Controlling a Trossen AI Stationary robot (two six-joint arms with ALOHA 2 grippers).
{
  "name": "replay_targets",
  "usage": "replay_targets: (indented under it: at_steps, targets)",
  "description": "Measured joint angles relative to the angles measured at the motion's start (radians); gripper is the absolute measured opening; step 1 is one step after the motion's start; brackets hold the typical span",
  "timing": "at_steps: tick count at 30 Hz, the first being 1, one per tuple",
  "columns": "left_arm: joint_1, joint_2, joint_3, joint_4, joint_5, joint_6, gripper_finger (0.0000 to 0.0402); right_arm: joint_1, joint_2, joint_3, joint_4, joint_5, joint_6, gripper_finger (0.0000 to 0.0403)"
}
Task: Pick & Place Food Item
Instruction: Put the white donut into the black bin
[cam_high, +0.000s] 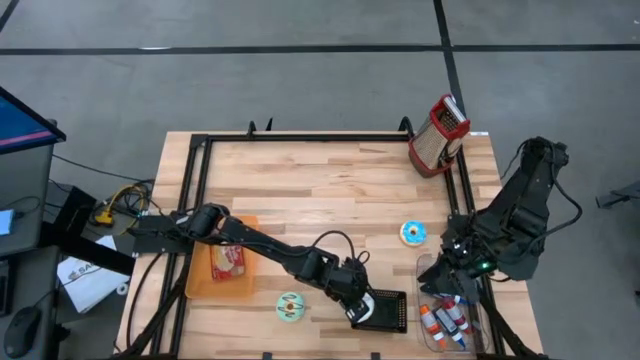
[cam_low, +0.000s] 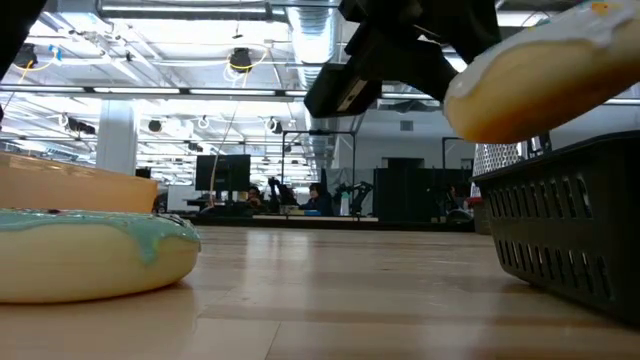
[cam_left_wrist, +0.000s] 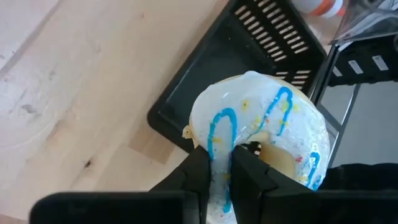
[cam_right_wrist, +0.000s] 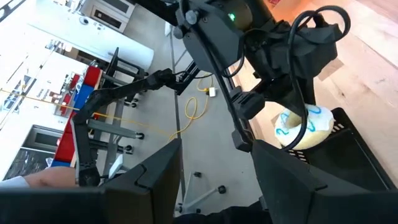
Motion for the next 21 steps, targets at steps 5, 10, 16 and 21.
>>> replay_targets:
  at_steps: [5, 10, 16, 21]
  targets:
    - [0.002, 0.0, 0.0, 0.0, -0.002, 0.021, 0.0077, 0.0, 0.01, 0.0, 0.016, -0.001, 0.0, 0.0189]
    - [0.0, -0.001, 0.0, 0.0, -0.002, 0.03, 0.0111, 0.0, 0.01, 0.0, 0.021, -0.001, 0.0, 0.0189]
    - [0.0, -0.002, 0.0, 0.001, -0.001, 0.031, 0.0137, 0.0, 0.01, 0.0, 0.022, -0.001, 0.0, 0.0189]
    - [0.0, -0.002, 0.0, 0.001, 0.007, 0.032, 0.0152, 0.0, 0.01, 0.0, 0.023, -0.002, 0.0, 0.0189]
